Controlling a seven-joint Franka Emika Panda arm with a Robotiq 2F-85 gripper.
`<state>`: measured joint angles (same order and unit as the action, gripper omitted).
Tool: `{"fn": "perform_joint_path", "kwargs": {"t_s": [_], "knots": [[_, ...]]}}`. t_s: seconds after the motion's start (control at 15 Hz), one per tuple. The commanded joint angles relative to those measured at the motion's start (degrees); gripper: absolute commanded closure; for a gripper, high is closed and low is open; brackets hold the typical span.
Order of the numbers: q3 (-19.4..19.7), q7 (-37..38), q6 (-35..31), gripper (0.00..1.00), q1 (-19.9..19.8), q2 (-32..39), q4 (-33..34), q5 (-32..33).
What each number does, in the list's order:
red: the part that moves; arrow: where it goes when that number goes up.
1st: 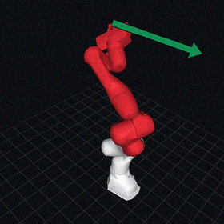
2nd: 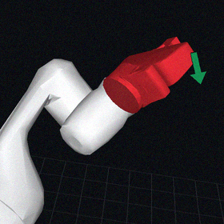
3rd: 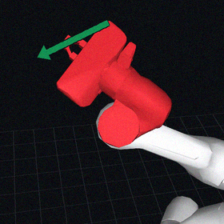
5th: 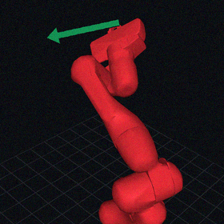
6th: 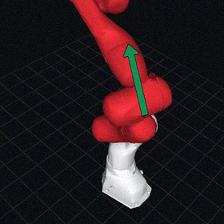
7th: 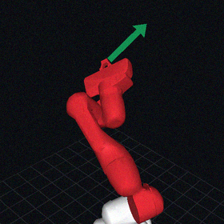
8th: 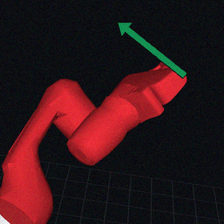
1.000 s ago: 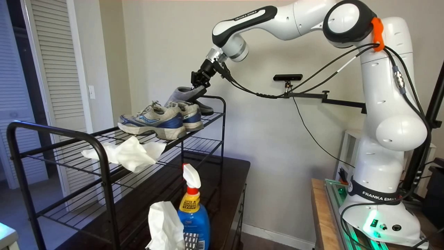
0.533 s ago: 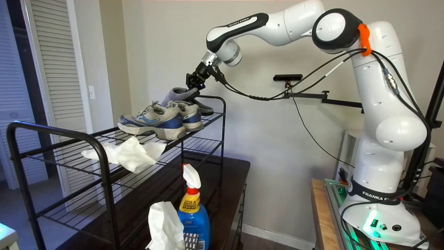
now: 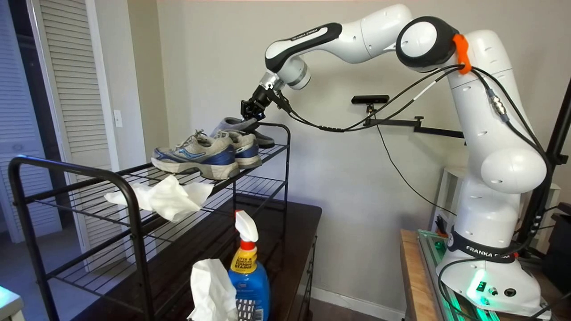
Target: Remove the grey slide from the middle rack and put it next to the other slide on the top rack
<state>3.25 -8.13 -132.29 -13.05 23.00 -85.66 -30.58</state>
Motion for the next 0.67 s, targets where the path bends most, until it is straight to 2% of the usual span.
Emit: {"fn": "perform_joint_path", "kwargs": {"t_s": [0.0,0.27,0.6], "knots": [[-0.80,2.83,2.03,0.99,-1.38,3.82,4.95,0.19],[0.89,6.25,0.91,0.99,-0.09,4.83,4.59,5.53],[4.08,12.10,0.84,0.99,2.37,3.50,2.17,17.29]]}}
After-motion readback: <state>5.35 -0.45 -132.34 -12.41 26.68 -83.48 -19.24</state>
